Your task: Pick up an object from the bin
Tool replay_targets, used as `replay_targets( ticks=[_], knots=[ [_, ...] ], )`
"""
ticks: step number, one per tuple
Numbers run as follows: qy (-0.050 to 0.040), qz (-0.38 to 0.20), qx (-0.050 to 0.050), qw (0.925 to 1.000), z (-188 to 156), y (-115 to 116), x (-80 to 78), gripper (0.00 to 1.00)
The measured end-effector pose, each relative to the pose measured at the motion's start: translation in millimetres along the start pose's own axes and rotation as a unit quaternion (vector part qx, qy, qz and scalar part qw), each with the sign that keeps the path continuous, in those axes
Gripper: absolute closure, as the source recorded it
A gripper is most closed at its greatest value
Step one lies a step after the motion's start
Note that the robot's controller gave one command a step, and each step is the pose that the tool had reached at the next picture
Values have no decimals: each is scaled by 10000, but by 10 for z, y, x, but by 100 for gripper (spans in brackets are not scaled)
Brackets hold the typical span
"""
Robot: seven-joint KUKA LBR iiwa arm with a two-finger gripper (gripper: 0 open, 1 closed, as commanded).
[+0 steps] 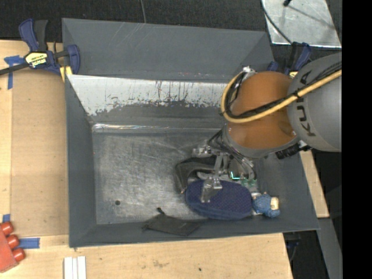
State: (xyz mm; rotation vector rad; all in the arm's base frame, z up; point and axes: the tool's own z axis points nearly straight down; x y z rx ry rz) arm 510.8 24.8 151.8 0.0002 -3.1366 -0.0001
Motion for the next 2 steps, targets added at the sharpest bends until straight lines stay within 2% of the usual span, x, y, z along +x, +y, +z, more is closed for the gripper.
replay_targets(
  ticks=[1, 2],
  knots=[
    [-156, -1374, -1, 9904, 554, -352, -260, 0],
    [-72, -2066, 2, 9784, 378, -361, 117, 0]
  ],
)
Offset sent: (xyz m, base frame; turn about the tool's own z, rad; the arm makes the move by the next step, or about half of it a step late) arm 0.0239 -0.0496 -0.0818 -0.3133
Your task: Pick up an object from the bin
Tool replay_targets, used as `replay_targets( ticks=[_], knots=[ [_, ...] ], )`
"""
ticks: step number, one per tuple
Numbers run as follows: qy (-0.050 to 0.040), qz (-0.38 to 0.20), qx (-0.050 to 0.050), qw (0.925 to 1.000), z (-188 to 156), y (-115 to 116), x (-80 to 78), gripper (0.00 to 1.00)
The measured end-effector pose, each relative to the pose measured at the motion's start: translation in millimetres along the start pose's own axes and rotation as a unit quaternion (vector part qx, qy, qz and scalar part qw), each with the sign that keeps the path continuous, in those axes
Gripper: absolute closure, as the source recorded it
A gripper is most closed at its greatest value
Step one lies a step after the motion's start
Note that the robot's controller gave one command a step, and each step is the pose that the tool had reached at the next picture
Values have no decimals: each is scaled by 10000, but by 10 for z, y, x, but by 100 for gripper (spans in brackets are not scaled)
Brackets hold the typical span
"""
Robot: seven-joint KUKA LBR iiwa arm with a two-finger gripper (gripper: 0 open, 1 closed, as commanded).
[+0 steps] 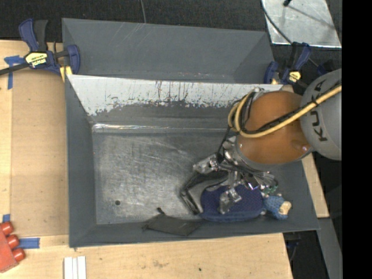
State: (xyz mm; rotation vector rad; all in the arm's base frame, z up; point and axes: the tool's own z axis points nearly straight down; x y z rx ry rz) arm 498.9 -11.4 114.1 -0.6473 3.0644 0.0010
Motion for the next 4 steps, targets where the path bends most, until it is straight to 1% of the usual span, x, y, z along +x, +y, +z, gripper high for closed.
replay_targets(
  ticks=[1, 2, 3, 4],
  knots=[
    [16, -2208, 9, 9753, 72, 267, -13, 0],
    [-95, -3948, 51, 9187, 309, 329, -106, 0],
    [-112, -5191, 87, 8546, 327, 416, -127, 0],
    [-113, -5186, 83, 8549, 322, 418, -128, 100]
  ],
)
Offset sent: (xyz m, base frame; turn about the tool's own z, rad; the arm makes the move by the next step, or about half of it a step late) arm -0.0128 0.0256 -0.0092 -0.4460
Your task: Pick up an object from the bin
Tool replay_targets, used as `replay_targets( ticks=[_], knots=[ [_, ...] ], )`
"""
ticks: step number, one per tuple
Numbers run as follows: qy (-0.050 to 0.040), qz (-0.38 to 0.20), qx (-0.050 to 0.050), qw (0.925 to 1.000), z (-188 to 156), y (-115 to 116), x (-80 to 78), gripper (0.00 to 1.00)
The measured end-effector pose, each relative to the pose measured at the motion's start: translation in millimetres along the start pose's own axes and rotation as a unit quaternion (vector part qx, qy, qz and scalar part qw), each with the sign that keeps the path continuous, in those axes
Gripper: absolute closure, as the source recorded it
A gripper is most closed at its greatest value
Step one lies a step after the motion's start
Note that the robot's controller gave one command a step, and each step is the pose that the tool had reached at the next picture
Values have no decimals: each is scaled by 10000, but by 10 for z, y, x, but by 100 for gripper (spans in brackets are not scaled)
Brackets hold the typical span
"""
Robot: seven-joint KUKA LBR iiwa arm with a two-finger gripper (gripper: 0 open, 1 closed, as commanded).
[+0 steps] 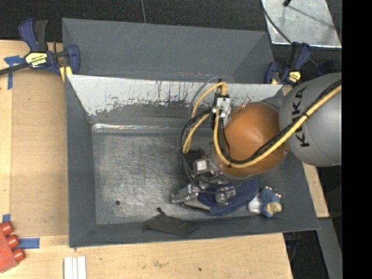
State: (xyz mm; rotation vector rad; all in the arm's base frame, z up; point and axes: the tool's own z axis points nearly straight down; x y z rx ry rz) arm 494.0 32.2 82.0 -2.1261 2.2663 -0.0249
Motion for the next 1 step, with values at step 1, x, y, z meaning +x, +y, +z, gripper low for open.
replay_targets(
  ticks=[1],
  knots=[
    [49, 6, -134, 9999, -563, -40, -19, 100]
  ],
)
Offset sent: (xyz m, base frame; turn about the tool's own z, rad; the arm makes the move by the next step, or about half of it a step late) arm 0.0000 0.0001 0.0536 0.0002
